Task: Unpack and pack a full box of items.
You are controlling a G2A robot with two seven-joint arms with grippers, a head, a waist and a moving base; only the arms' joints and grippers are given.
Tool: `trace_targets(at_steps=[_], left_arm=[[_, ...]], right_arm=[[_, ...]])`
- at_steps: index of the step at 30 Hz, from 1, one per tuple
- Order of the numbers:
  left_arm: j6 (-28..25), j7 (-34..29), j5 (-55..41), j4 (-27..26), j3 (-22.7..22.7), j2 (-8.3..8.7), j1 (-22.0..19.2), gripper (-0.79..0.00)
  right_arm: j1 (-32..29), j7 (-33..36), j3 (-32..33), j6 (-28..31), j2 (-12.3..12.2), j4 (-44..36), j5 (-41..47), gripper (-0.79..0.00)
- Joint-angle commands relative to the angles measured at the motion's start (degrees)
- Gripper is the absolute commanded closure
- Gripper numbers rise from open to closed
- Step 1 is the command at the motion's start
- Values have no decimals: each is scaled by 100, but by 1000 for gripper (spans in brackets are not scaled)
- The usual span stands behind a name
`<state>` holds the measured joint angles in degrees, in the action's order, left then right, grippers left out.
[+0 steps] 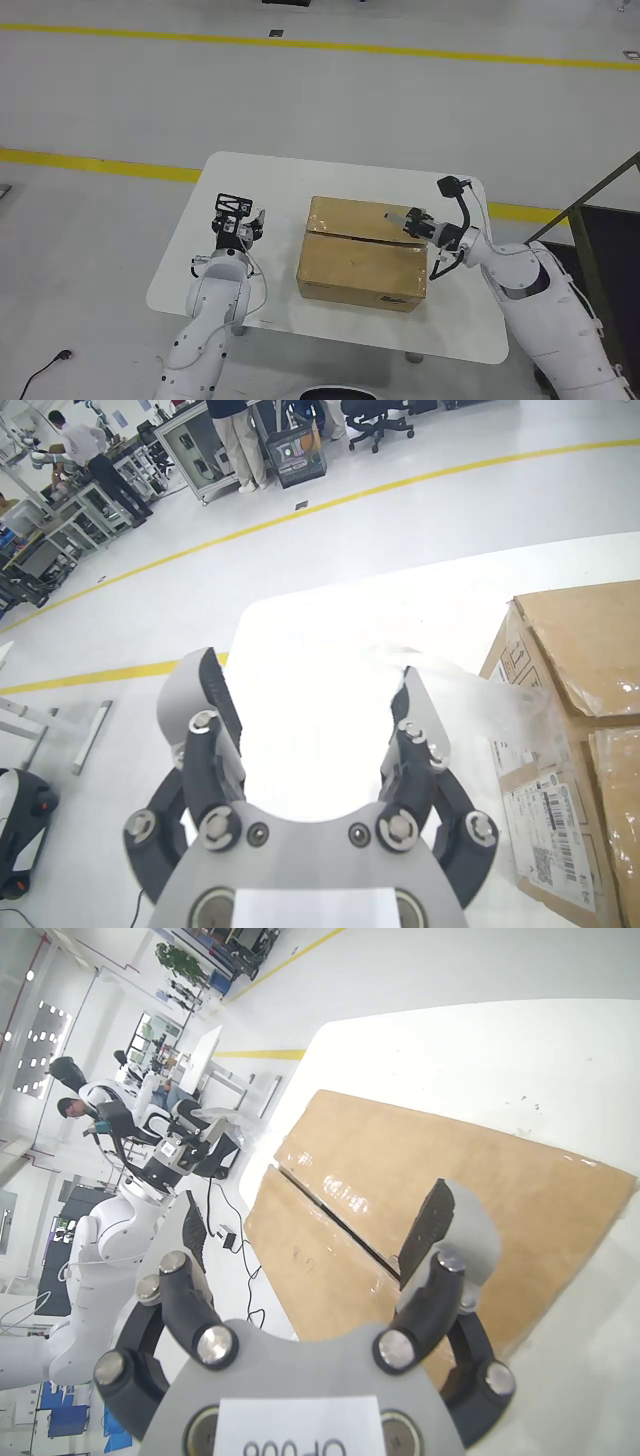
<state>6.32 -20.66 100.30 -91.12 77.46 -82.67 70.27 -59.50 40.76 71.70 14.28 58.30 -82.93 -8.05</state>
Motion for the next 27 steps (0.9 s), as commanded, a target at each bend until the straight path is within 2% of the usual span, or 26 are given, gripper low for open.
trace_targets(at_steps=[1,11,18,22,24,26,27], left_arm=[[-21,-20,-92,-87,55,4,31,-785],[-392,-10,-131,-697,319,72,353,-785],[-828,-116,-591,-849,376,92,464,-785],[-1120,-22,-362,-881,356,130,524,-785],[-1183,7,-305,-912,376,146,552,-785],[-1208,22,-292,-948,408,158,572,-785],[-1227,28,-294,-966,423,163,581,-785]], right_arm=[[37,4,-59,-12,13,95,-28,-785],[204,-36,-289,20,83,529,-57,-785],[300,-11,-409,21,120,755,-123,-785],[349,-21,-468,114,141,862,-152,-785],[352,-96,-478,314,147,865,-195,-693],[305,-191,-474,577,144,794,-278,-379],[279,-216,-477,720,141,734,-330,-246]])
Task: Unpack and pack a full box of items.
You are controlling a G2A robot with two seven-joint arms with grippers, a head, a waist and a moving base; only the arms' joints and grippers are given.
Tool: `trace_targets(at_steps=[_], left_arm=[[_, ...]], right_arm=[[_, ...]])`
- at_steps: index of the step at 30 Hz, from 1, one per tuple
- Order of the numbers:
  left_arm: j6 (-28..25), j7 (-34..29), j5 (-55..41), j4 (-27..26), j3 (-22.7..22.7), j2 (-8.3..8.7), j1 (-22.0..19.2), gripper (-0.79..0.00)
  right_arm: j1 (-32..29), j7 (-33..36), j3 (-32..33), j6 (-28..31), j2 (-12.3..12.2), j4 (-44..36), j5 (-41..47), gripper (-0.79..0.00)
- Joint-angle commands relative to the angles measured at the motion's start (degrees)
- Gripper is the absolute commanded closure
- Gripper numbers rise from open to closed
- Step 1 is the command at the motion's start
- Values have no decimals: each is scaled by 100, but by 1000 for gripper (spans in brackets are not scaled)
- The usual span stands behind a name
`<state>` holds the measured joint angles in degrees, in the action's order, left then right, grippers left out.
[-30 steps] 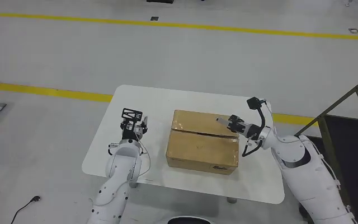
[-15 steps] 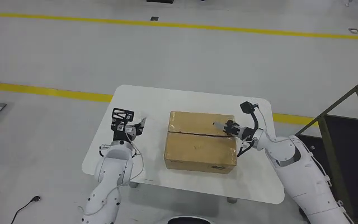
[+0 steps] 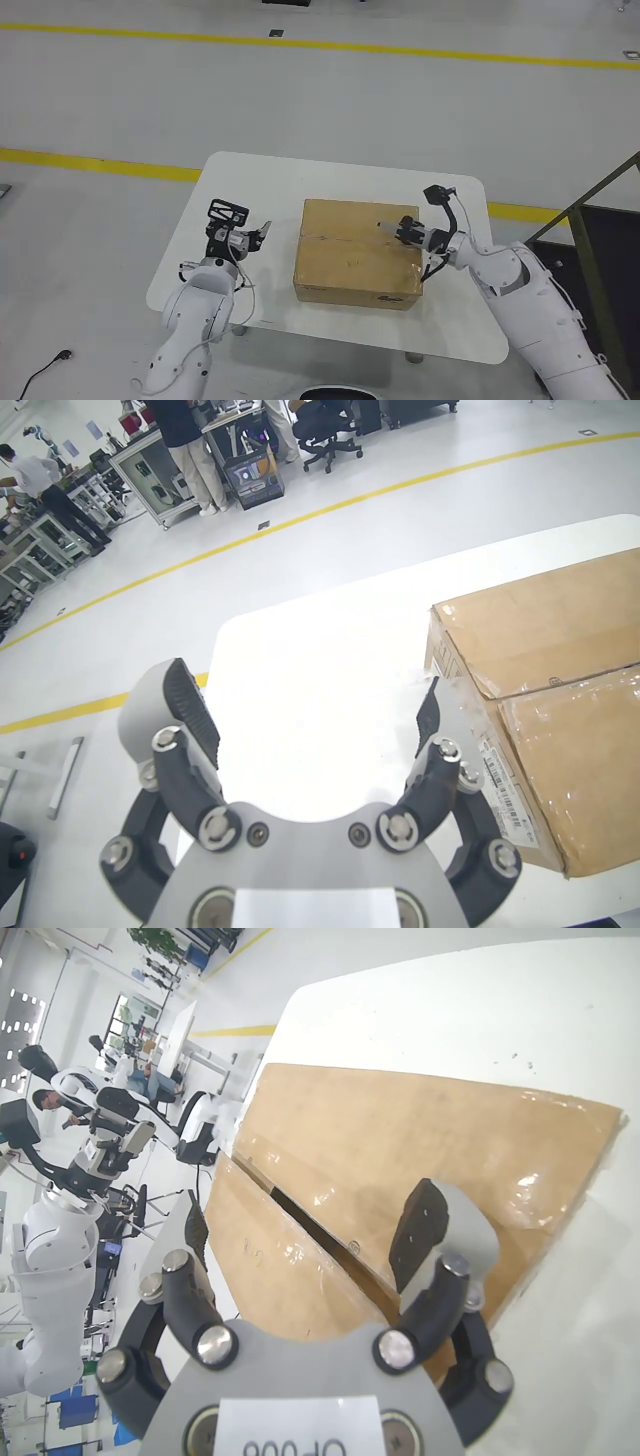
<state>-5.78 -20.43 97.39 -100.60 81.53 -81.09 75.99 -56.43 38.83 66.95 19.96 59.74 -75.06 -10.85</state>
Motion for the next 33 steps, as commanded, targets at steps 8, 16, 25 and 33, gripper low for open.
trace_targets(at_steps=[8,16,25,33], left_arm=[[-127,163,119,-247,16,44,93,-785],[-499,520,877,-705,-511,84,367,-785],[-631,704,1972,-757,-1373,83,273,-785],[-709,403,3021,-403,-2151,24,-151,-785]], right_arm=[[-111,-203,-130,324,18,-57,-413,0],[-569,-778,545,567,-148,-702,-1284,-646],[-1694,-948,1717,189,-376,-1232,-1788,-785],[-1947,-1516,1718,-486,-331,-1005,-2005,-391]])
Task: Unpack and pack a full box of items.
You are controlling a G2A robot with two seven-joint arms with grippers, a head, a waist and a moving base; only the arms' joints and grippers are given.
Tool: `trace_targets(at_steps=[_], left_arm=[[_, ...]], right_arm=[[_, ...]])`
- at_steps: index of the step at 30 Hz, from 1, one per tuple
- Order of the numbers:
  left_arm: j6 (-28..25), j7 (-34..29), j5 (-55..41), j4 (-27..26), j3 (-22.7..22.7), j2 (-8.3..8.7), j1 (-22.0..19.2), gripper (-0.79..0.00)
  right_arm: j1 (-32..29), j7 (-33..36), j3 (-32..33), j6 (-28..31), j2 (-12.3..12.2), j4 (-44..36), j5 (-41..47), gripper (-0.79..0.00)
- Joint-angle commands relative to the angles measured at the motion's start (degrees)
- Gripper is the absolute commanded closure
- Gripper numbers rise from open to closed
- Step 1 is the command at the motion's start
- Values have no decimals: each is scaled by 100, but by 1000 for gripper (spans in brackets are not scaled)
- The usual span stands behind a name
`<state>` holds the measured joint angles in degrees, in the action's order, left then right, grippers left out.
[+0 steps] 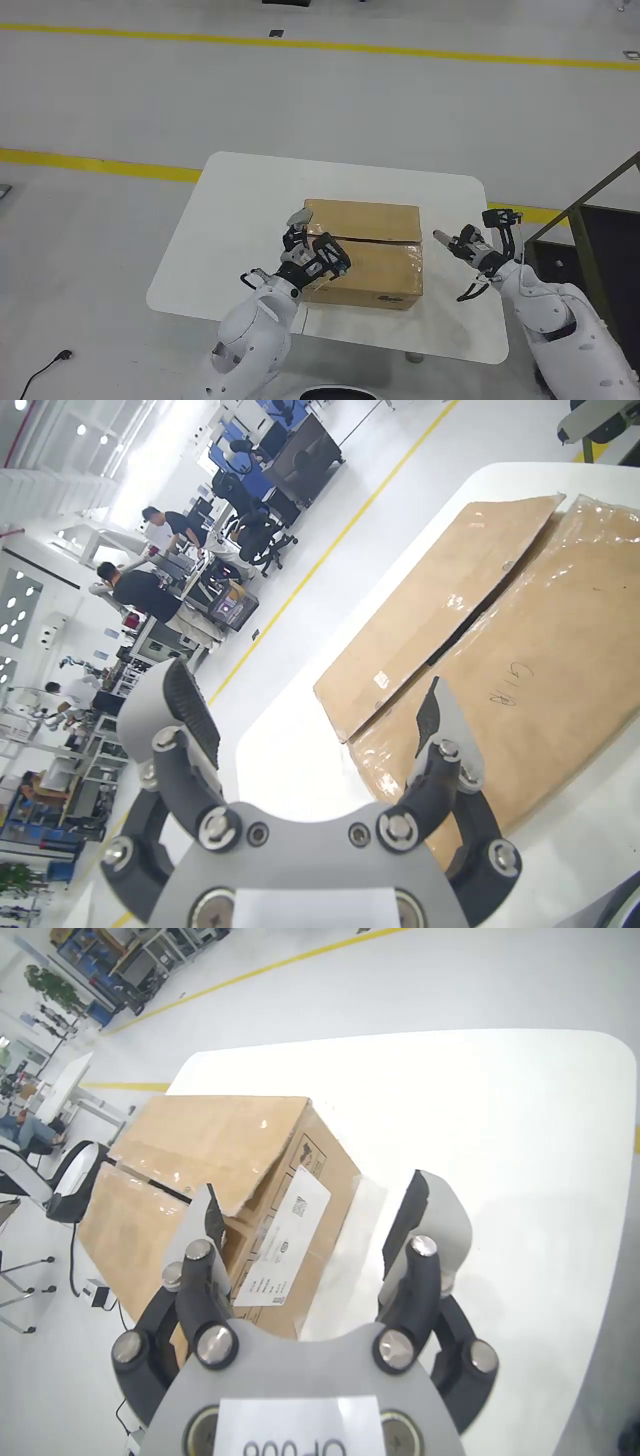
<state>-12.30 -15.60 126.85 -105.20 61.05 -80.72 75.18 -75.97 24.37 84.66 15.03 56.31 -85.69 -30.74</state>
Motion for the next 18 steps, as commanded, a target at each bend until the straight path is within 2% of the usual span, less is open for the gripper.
trace_targets(at_steps=[1,4,9,11,12,15,18], left_arm=[[-112,-146,75,101,-183,-29,-144,-785],[-235,-457,-101,282,-360,-94,-377,-785],[-371,-1129,-368,825,-644,-234,-921,-785],[-371,-1129,-368,825,-644,-234,-921,-785],[-371,-1129,-368,825,-644,-234,-921,-785],[-371,-1129,-368,825,-644,-234,-921,-785],[-371,-1129,-368,825,-644,-234,-921,-785]], right_arm=[[22,-124,-120,24,26,130,-33,-345],[94,-310,-298,69,68,348,-96,-240],[164,-619,-517,111,126,559,-283,-197],[155,-695,-537,181,135,567,-301,-160],[138,-755,-545,243,137,566,-352,-111],[83,-883,-558,344,144,554,-443,-80],[14,-1044,-566,420,154,554,-532,-6]])
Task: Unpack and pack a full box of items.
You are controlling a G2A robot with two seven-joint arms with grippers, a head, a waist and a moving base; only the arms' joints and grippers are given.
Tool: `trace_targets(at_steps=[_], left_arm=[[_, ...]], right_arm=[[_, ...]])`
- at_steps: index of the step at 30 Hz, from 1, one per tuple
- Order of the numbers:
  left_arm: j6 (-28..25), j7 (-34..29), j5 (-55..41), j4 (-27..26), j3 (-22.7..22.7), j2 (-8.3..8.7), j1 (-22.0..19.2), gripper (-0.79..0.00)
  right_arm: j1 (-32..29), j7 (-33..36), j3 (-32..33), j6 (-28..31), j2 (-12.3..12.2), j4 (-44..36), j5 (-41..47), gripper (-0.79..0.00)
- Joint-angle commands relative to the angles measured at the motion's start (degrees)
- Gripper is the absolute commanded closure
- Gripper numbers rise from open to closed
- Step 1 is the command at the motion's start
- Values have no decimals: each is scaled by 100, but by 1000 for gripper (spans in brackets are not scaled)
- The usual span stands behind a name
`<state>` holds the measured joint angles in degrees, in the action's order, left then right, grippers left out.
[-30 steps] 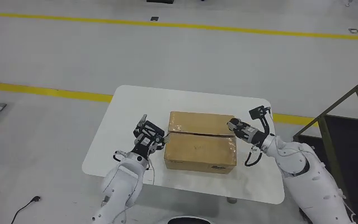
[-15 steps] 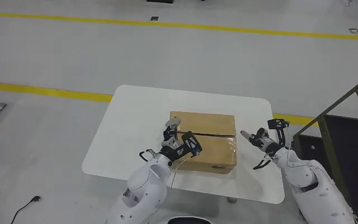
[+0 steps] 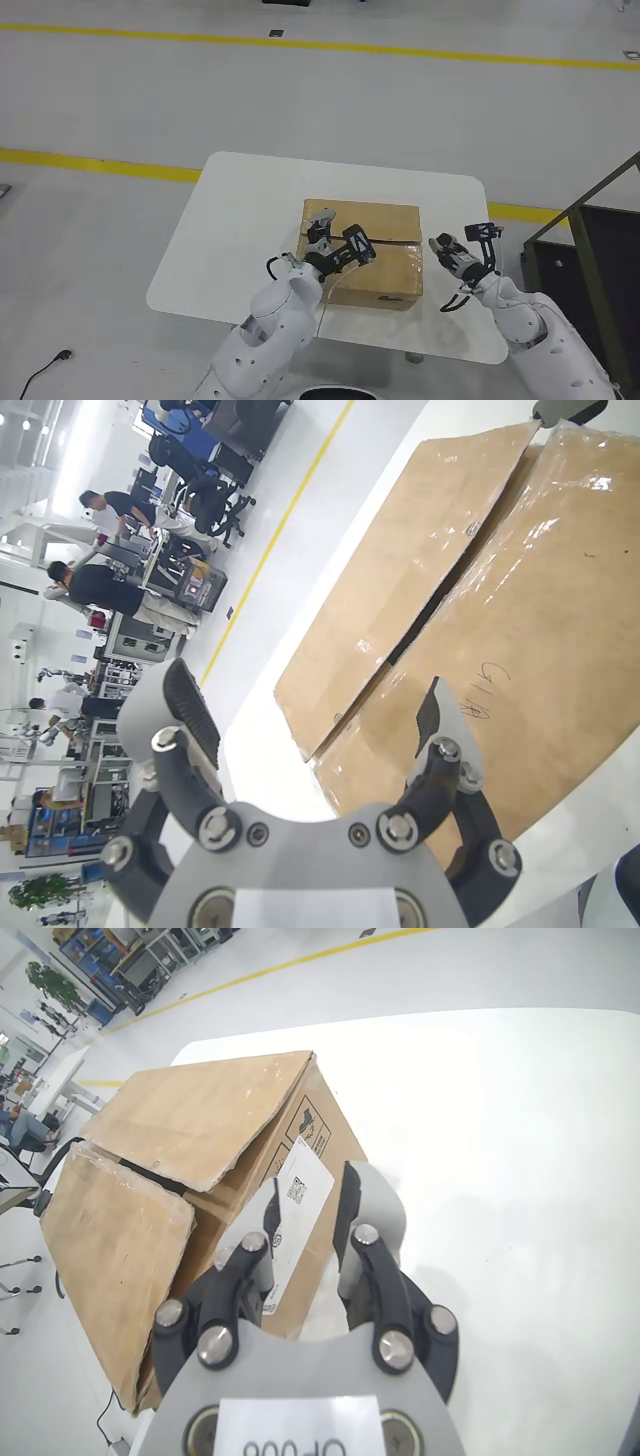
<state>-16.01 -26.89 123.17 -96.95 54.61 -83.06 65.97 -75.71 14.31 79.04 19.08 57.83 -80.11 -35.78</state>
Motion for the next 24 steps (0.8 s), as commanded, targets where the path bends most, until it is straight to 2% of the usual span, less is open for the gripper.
trace_targets(at_steps=[1,4,7,16,24], left_arm=[[0,-1,0,0,0,0,0,-785],[-4,9,-54,65,11,1,40,-785],[10,-68,-35,394,3,-20,-67,-785],[119,-615,-68,1316,-558,-287,-960,-785],[464,-930,219,2072,-967,-511,-1475,-785]], right_arm=[[-45,-107,-26,18,9,-5,-94,0],[-77,-236,-79,-26,25,-20,-249,0],[-102,-322,-159,-67,46,-40,-402,0],[-126,-384,-203,-204,87,-44,-548,0],[-246,-393,-76,-226,93,-150,-530,0]])
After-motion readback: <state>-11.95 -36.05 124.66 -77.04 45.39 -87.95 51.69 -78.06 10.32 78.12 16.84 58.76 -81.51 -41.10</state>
